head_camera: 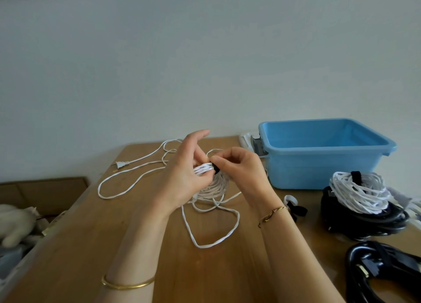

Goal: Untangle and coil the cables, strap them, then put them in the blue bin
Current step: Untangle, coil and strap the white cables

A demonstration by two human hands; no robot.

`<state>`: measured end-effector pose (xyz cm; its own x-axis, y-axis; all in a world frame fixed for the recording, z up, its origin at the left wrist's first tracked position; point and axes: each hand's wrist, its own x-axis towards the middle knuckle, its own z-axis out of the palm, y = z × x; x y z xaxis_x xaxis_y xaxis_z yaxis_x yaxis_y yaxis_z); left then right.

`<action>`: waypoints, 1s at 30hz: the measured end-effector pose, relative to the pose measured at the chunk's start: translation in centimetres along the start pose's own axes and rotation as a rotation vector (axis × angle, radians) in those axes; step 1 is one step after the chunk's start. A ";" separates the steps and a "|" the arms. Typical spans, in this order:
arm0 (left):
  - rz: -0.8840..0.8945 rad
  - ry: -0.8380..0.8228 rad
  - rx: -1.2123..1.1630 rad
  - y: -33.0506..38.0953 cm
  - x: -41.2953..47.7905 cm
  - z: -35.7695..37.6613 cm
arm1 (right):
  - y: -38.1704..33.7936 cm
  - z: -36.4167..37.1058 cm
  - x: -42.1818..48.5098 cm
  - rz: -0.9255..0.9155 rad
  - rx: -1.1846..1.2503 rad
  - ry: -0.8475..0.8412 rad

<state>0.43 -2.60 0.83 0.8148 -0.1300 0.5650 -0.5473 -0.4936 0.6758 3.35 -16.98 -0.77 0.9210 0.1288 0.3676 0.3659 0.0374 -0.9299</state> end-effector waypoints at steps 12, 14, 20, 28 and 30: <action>0.030 -0.048 0.047 -0.3 -0.1 -0.3 | -0.1 0.1 0.2 -0.070 -0.145 -0.063; 0.030 -0.056 0.058 -0.4 0.0 -0.2 | 0.0 0.0 0.2 -0.074 -0.158 -0.078; 0.024 -0.093 0.078 -0.8 -0.1 -0.4 | 0.1 -0.2 0.2 -0.060 -0.216 -0.166; -0.015 -0.148 0.069 -1.9 -0.2 0.1 | 0.4 -0.1 0.3 0.055 -0.443 -0.242; -0.048 -0.157 0.053 -2.2 -0.1 0.2 | 0.3 0.0 0.2 0.080 -0.448 -0.232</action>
<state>1.56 -1.67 -0.81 0.8618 -0.2363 0.4489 -0.4998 -0.5466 0.6719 3.60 -16.91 -1.00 0.9132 0.3322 0.2362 0.3639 -0.4032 -0.8397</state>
